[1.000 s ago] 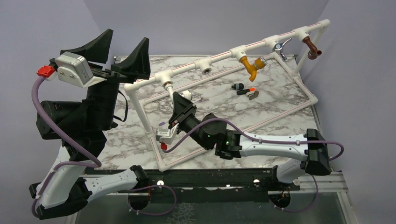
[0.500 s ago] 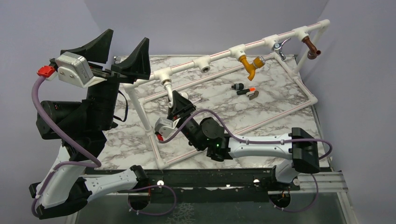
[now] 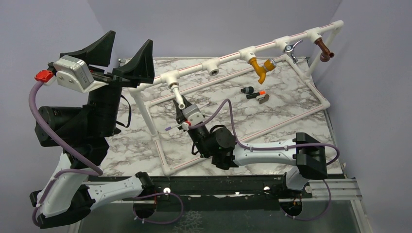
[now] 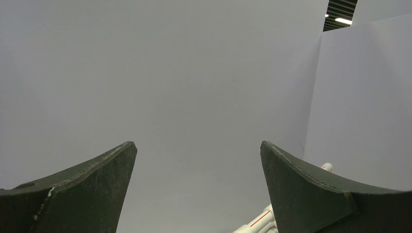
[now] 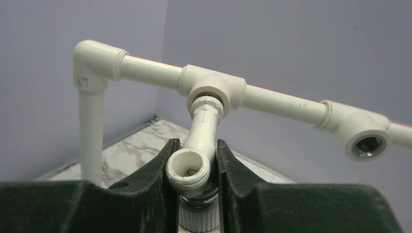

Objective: Install the water faucets

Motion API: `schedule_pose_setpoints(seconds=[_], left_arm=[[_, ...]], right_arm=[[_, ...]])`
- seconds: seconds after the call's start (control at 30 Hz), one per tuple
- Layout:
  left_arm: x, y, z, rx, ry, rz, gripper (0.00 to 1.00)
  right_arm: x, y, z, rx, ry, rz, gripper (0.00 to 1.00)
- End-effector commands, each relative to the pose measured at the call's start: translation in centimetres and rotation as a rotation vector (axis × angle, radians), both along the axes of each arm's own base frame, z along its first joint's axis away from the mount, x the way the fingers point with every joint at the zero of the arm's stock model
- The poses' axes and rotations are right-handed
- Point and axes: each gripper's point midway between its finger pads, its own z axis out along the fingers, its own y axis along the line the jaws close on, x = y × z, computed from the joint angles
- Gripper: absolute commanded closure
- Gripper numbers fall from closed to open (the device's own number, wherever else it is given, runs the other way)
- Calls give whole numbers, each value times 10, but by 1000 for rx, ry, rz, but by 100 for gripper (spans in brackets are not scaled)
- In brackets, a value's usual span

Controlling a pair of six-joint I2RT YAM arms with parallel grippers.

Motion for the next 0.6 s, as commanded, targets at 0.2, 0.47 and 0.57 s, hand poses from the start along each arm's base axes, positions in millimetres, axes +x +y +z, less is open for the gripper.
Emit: schedule_pose_setpoints(seconds=[0.2, 0.47, 0.57], left_arm=[[-8, 11, 8, -35, -9, -1, 1], [-13, 15, 10, -49, -14, -18, 1], [-15, 16, 11, -55, -15, -22, 1]], right_arm=[[2, -28, 21, 750, 369, 108, 100], [2, -34, 19, 1138, 593, 178, 99], [0, -34, 21, 1253, 655, 223, 99]])
